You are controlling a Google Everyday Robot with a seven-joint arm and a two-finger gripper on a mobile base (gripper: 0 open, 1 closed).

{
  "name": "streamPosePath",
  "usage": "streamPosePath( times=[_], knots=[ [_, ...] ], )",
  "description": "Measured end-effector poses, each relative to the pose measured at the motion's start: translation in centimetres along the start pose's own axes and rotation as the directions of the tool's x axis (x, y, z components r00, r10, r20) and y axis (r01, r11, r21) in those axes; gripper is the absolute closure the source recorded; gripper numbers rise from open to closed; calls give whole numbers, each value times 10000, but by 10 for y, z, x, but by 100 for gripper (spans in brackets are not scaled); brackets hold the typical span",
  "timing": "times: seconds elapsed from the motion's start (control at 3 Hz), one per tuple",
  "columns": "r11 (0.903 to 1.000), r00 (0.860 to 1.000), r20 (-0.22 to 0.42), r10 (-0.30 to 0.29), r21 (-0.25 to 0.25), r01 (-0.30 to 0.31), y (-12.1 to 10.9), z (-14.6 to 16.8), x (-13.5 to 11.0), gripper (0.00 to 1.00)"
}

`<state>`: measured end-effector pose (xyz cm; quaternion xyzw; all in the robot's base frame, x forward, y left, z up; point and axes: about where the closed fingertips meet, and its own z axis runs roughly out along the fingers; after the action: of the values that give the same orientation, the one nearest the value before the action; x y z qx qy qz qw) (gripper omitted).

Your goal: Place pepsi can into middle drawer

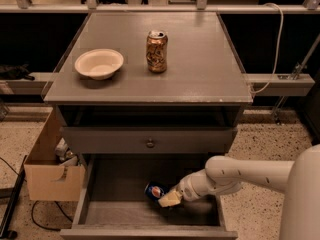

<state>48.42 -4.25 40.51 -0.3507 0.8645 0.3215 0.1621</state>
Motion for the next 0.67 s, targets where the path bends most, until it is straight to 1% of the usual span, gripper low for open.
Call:
streamPosePath(
  times=[0.67],
  knots=[
    [9996, 9997, -124, 188, 198, -185, -14, 21, 9, 100]
  ],
)
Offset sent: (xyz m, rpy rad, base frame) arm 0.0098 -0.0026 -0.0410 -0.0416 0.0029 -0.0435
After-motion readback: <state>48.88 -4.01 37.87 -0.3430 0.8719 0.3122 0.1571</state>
